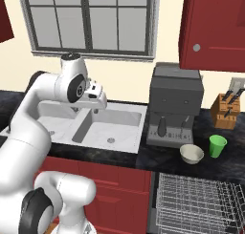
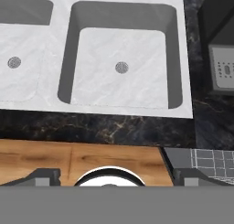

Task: Pick up the cup and bowl from the counter, place them in the dishwasher, and close the dishwasher door.

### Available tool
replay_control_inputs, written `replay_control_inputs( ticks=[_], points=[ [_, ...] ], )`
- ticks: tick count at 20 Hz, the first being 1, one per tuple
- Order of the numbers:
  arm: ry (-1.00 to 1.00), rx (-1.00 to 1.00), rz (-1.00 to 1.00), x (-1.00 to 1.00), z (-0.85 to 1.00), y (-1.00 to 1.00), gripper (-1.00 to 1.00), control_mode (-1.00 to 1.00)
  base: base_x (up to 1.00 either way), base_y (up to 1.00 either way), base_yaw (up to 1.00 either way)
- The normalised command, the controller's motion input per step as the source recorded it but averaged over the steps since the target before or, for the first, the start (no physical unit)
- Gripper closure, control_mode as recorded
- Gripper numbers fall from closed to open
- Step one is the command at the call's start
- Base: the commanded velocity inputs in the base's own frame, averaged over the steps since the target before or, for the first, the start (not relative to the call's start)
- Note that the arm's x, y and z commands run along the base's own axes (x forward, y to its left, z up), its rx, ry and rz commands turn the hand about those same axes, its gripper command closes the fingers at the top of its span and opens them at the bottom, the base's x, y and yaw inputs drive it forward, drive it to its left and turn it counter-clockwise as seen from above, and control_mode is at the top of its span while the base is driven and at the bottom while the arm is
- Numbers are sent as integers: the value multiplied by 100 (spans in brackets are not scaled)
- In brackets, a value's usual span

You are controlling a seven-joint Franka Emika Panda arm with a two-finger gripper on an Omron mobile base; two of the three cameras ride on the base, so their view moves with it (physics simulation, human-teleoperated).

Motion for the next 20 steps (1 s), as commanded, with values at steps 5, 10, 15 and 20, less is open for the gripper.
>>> replay_control_inputs(
  ticks=[5, 10, 15, 20],
  points=[
    [0, -1, 0, 0, -17, -20, -100, -100, 0, 0, 0],
    [0, -1, 0, 0, -12, -24, -100, -100, 0, 0, 0],
    [0, 0, 0, 0, -9, -26, -100, -100, 0, 0, 0],
    [0, 0, 0, 0, -9, -25, -100, -100, 0, 0, 0]
  ],
)
